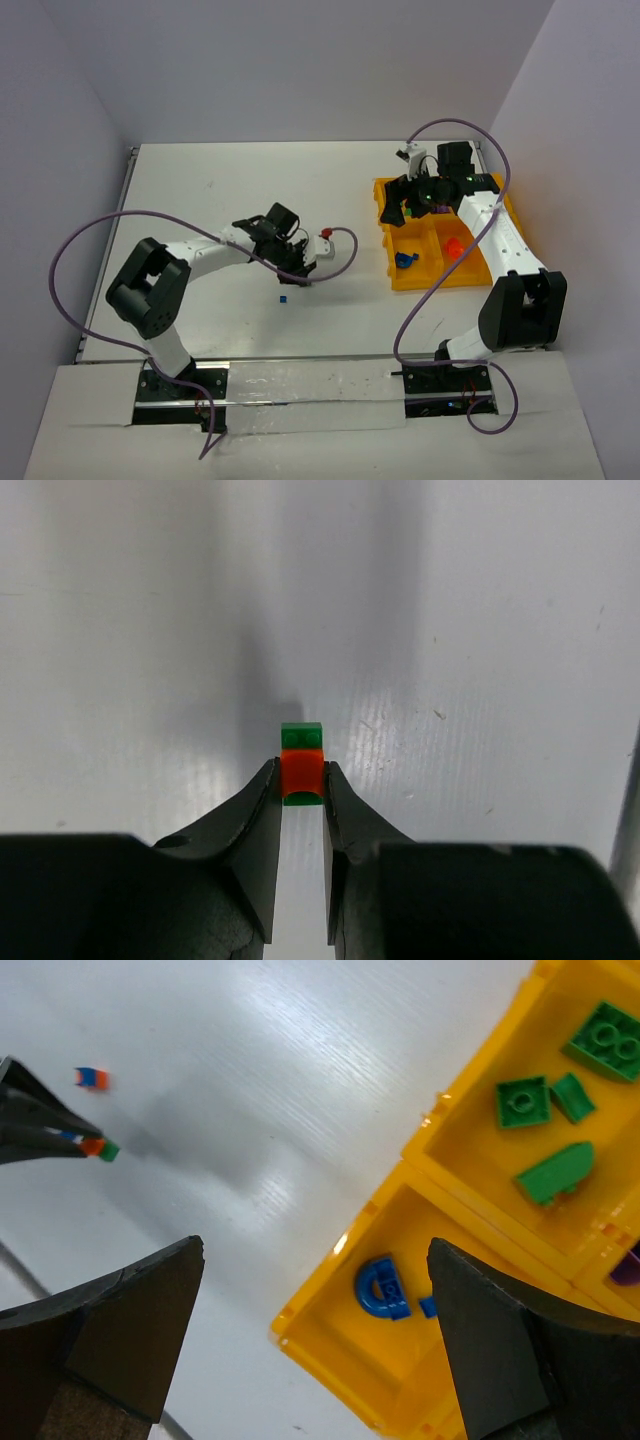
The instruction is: Sort the legos into containers by color
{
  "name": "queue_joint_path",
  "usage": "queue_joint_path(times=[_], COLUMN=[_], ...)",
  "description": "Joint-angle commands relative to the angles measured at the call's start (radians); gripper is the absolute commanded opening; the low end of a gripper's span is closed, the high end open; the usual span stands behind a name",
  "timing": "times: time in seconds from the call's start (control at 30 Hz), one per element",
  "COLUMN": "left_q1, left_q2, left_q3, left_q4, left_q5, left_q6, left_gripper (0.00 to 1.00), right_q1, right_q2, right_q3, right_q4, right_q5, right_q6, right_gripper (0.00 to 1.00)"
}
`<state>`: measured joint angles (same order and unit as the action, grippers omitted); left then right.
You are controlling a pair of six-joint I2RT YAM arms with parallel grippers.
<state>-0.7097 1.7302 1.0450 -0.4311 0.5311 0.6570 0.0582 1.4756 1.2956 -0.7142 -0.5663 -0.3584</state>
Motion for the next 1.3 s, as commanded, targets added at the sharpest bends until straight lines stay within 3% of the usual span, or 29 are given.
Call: queue_joint_path(times=[0.0, 0.07, 0.17, 0.27, 0.47, 0.97, 1.27], left_q1=[0.091, 0.158, 0.194, 0.182, 0.100, 0.027, 0.010], left_q2=[-0.097, -0.104, -0.153, -0.238, -0.321, -0.366, -0.377], left_q3=[0.154, 0.220, 0.240, 0.180, 0.122, 0.084, 0.082], left_q4=[-0.009, 0.002, 0.111, 0.269, 0.333, 0.372, 0.383], left_q5=[0.150, 0.262, 0.309, 0.218, 0.015, -0.080, -0.068], left_q6=[-0.148, -0.266, -0.408, -0.475, -0.347, -0.294, -0.284], left_gripper=[0.06, 0.06, 0.05, 0.04, 0.02, 0.01, 0.01], right_q1=[-0.006, -0.006, -0.005, -0.003, 0.055, 0.246, 0.252], right_q2=[-0.069, -0.078, -0.045, 0.004, 0.016, 0.116, 0.150], right_q3=[-0.013, -0.016, 0.033, 0.081, 0.045, 0.076, 0.099], right_q4=[0.075, 0.105, 0.096, 0.102, 0.264, 0.262, 0.326], right_q5=[-0.157, -0.183, -0.266, -0.402, -0.468, -0.503, -0.555], right_q6=[0.062, 0.095, 0.158, 0.275, 0.606, 0.555, 0.595], right_gripper=[1.00, 1.00, 0.98, 0.93, 0.79, 0.77, 0.61])
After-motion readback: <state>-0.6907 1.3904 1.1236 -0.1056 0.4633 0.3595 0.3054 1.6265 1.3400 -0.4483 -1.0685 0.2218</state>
